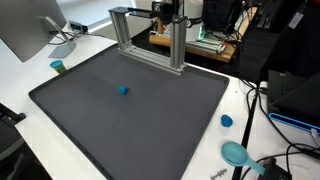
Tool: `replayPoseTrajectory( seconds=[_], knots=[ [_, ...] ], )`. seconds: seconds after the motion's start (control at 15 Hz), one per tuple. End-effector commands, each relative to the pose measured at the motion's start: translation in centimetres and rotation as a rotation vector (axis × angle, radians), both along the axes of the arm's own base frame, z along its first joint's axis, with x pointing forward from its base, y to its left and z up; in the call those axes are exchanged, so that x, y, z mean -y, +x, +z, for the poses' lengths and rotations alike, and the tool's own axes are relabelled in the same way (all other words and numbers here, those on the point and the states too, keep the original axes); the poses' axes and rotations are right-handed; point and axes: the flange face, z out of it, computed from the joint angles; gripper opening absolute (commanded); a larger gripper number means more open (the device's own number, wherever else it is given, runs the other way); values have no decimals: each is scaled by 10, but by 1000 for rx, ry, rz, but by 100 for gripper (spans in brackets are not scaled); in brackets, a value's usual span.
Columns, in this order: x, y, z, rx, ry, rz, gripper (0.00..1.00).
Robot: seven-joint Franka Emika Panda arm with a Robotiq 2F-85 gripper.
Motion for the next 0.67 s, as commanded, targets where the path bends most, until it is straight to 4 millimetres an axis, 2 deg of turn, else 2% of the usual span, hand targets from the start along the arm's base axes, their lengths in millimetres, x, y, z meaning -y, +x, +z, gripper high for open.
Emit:
replayPoseTrajectory(
  seconds=[0.0, 0.27, 0.47, 0.6],
  knots=[
    [0, 0, 1, -1, -1, 1, 100],
    [-1, 7, -2, 67, 12, 9, 100],
    [5, 21, -13, 126, 13, 23, 100],
    [13, 30, -24, 95, 5, 12, 100]
  ],
)
